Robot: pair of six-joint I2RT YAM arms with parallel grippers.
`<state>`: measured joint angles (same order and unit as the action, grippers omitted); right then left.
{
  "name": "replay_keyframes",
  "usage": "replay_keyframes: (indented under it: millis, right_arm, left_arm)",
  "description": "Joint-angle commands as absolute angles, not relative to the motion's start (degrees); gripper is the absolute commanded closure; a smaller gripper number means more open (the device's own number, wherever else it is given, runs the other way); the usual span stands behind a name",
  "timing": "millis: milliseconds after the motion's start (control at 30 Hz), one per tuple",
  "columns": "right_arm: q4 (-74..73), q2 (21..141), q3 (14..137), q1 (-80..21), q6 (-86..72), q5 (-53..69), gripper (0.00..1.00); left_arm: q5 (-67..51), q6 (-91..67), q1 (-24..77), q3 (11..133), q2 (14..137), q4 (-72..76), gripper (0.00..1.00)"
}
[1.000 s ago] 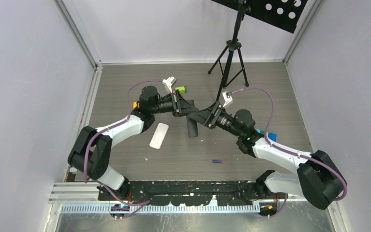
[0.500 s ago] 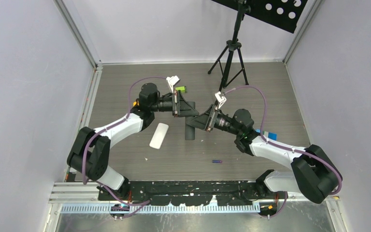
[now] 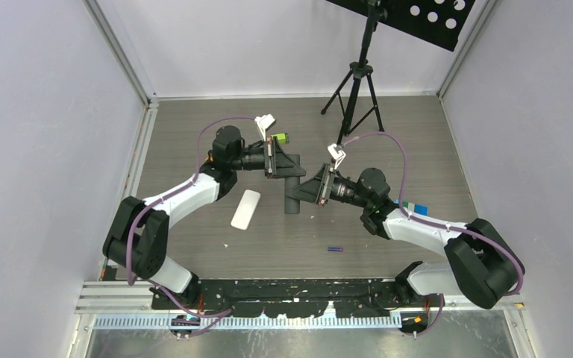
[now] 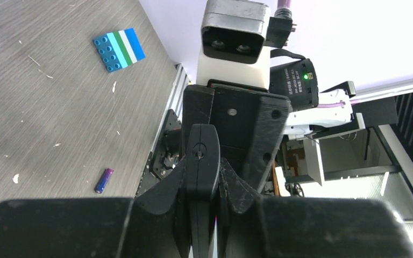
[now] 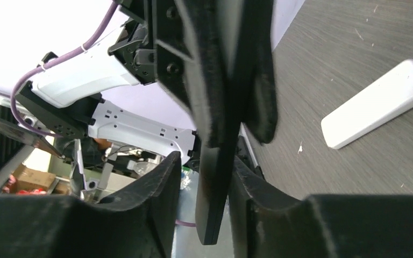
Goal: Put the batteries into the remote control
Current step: Load the battery cover into the remote control, then place the remote control at the center of the board.
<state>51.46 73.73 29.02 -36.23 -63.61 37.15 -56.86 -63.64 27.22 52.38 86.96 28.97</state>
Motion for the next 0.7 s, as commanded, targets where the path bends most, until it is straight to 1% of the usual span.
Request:
replay_keyframes:
  millis: [0,33,100,133,167,200,267,367,400,433,467,600,633,667]
  right_arm:
    - [55.25,73.87,28.9,-36.47,-63.72,37.56,0.67]
    - [55.13,73.72,28.98,-36.47,-63.64,37.09,0.72]
    - [54.5,73.34,29.09,-36.47,-63.5,35.73,0.86]
    - [53.59,72.98,29.16,-36.47,-63.17,34.57,0.92]
    - [52.42,72.64,29.18,-36.47,-62.68,33.45,0.98]
    - [51.1,72.2,29.3,-36.47,-62.28,32.42,0.99]
    - [46.73,70.91,29.8,-36.47,-60.16,29.9,0.99]
    - [38.91,68.02,30.74,-36.47,-56.93,26.2,1.0]
    - [32.36,66.82,31.45,-36.47,-55.08,24.46,1.0]
    - [25.17,65.62,32.62,-36.36,-52.99,22.29,1.0]
    - [18.1,64.26,33.8,-36.23,-50.38,19.19,1.0]
    - [-6.35,58.94,34.98,-35.4,-44.22,1.67,1.0]
    - [-11.12,58.06,35.47,-34.78,-43.65,-3.47,1.0]
    - [-16.56,57.65,36.42,-33.93,-43.22,-8.38,1.0]
  left_arm:
    - [-57.83,-64.32,26.72,54.93,84.32,31.64,1.0]
    - [-57.76,-64.38,26.72,54.93,84.25,31.64,1.0]
    - [-57.77,-64.42,26.72,54.81,84.04,31.95,1.0]
    - [-57.63,-64.38,26.72,54.64,83.84,31.95,0.97]
    - [-57.33,-64.18,26.65,54.47,83.54,31.76,0.92]
    - [-56.96,-63.6,26.57,54.35,83.12,31.11,0.86]
    - [-55.78,-61.35,26.19,54.23,82.04,28.03,0.7]
    - [-52.2,-54.57,25.14,54.62,79.75,18.8,0.39]
    - [-50.24,-51.5,24.46,55.04,78.8,13.94,0.21]
    - [-48.07,-48.44,23.19,55.56,77.82,8.61,0.05]
    - [-46.08,-45.85,21.48,55.87,76.79,3.81,0.01]
    - [-34.76,-36.95,14.01,55.92,71.16,-12.66,0.0]
    - [-31.26,-34.76,13.08,56.08,69.83,-16.35,0.0]
    - [-25.33,-31.37,12.71,56.6,68.66,-21.2,0.0]
